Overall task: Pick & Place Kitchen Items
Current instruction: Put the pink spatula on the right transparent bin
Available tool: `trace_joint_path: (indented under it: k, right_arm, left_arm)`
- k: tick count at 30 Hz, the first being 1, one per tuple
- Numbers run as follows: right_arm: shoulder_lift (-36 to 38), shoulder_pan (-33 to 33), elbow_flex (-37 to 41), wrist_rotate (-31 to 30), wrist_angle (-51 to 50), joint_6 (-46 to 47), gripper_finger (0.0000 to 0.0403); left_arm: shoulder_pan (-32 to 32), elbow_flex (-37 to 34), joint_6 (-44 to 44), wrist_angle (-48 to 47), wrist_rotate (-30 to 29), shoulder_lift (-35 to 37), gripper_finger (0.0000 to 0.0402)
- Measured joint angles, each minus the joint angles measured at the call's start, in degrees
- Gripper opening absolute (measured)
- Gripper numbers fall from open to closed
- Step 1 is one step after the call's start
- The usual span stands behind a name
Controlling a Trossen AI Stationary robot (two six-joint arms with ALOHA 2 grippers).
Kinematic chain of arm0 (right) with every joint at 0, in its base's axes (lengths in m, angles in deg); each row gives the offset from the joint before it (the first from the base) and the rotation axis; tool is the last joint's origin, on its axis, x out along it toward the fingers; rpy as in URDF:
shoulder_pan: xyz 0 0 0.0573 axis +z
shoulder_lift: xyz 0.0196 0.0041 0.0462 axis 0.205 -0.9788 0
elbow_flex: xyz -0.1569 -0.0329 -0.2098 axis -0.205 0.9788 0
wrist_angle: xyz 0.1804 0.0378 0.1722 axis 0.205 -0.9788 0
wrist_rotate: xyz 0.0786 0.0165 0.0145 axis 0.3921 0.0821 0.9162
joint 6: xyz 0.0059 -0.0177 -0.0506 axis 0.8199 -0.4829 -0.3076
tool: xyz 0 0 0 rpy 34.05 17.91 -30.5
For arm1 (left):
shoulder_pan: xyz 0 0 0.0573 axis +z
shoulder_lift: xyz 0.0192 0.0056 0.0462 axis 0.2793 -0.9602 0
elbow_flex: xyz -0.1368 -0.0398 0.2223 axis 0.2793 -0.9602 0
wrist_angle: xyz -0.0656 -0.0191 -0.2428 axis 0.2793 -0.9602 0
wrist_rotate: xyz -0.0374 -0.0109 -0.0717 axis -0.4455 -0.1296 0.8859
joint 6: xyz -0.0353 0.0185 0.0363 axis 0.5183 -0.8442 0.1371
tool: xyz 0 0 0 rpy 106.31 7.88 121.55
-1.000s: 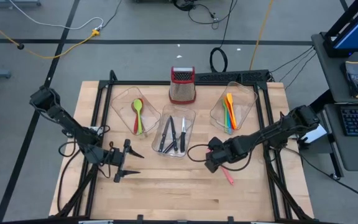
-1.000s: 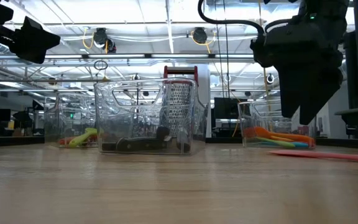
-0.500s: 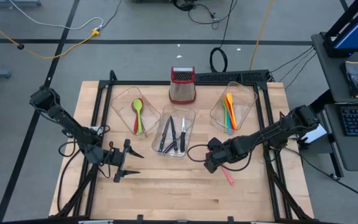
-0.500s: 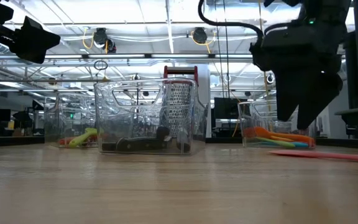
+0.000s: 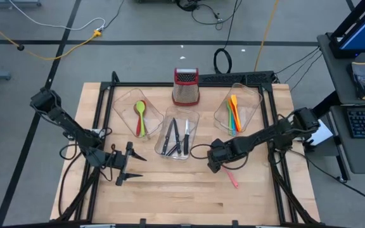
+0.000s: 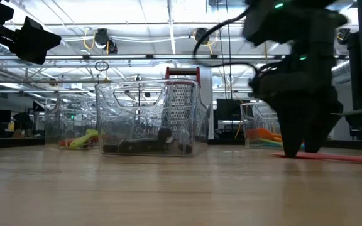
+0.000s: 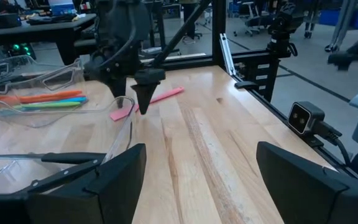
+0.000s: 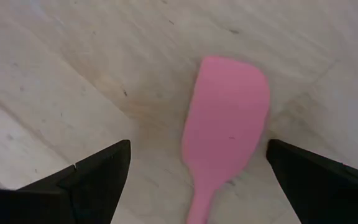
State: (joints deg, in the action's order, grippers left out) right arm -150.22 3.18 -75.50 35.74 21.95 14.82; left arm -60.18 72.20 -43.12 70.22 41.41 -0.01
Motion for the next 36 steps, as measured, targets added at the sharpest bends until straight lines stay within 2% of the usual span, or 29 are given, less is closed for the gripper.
trace_joint_path:
  k: [5,7,10,14,22,28,32,36]
  right_arm:
    - [-8.0,-2.3,-0.6,2.2,-5.9,-0.1,0.0375]
    - [-8.2,-2.6,-0.8,1.8,-6.3,0.3,0.0369]
    - [-8.2,-2.5,-0.6,0.1,-6.0,1.8,0.0339]
    - [-8.2,-2.4,-0.6,-2.8,-5.6,4.2,0.0267]
    - [-8.3,-2.4,-0.6,-5.1,-5.7,7.1,0.0072]
    - [-6.4,-1.8,-0.5,-5.5,-6.6,6.8,0.0065]
    - [0.3,0.2,0.0,-6.3,-5.7,6.8,0.0065]
    - [10.4,3.2,0.7,-7.8,-6.0,7.5,0.0065]
  left_arm:
    - [0.0,0.1,0.3,0.0,-0.2,0.0,0.0308]
    - [0.0,0.1,0.6,-0.2,-0.2,0.1,0.0308]
    - [0.1,0.1,1.0,-0.4,-0.2,0.0,0.0308]
    - [0.2,0.1,0.9,-0.3,-0.2,0.0,0.0308]
    - [0.3,0.1,1.1,-0.3,-0.2,0.0,0.0308]
    - [0.3,0.1,1.3,-0.3,-0.2,0.0,0.0308]
    - [0.3,0.1,1.5,-0.4,-0.2,0.0,0.0308]
    - [0.3,0.1,1.4,-0.3,-0.2,0.0,0.0308]
